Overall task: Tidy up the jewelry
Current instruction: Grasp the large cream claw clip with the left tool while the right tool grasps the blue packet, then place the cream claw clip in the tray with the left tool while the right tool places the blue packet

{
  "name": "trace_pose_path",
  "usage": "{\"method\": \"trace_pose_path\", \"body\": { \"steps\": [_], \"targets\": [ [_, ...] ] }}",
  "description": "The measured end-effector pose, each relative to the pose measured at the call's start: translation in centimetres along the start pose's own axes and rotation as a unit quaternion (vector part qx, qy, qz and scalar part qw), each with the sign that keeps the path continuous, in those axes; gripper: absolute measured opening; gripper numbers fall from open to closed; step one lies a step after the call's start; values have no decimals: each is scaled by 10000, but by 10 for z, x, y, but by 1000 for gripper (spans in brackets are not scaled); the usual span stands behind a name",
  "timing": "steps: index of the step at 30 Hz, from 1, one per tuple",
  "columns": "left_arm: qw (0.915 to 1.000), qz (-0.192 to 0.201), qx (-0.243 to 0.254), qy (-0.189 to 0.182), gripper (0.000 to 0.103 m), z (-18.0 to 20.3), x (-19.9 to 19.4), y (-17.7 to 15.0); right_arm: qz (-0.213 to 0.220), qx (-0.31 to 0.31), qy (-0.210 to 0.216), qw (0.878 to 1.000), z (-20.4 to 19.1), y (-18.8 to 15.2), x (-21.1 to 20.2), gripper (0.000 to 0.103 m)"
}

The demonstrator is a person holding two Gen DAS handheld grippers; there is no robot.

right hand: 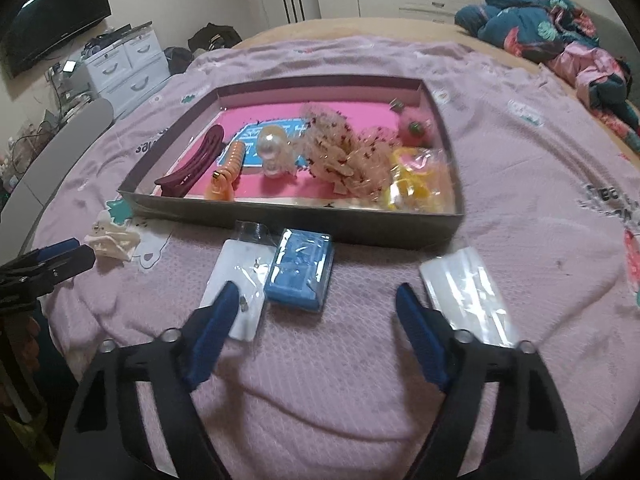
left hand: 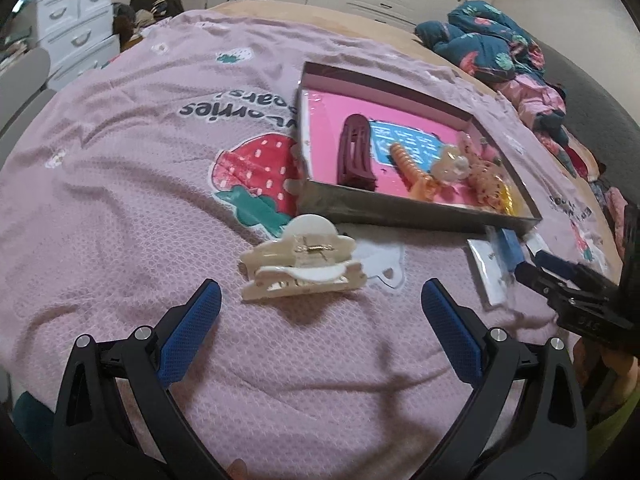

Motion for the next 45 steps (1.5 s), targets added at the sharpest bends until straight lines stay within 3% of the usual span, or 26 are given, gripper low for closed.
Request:
{"method": "trace_pose_path", "body": {
  "steps": [3,9,15,19,20,33,45],
  "targets": [
    [10000,0,-72,6,94,-3,4,3,-47,166,211,9996,2,3,11,53],
    [9997,-99,-170,-129,94,-4,17,5,21,478,426,9979,12,4,17,35],
    [9999,-47,-29,-121,93,5,30,9,-28,446,423,9981,13,1,23,35],
    [9999,-1,106,-28,65,7,38,10,0,374,351,9987,12,-1,22,31],
    [9999,4,120,-22,64,6,38,10,11,390,367,9986,13,-2,20,31],
    [9989,24,288,-368,62,19,13,-2,194,463,250,9984,19,-24,-21,31],
    [9942,17,663,-843,62,58,-12,-18,468,104,399,9981,-7,-9,-47,31]
  ]
}}
Point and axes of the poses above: each gripper's, at about its wrist camera, not at the fingertips, and x roughly the way its jaws point, z to its right, y to its top, the point moved 4 cm from there along x, roughly the way its jaws point, and after that the axes turned 12 degrees about -x, right-handed, at the moved point
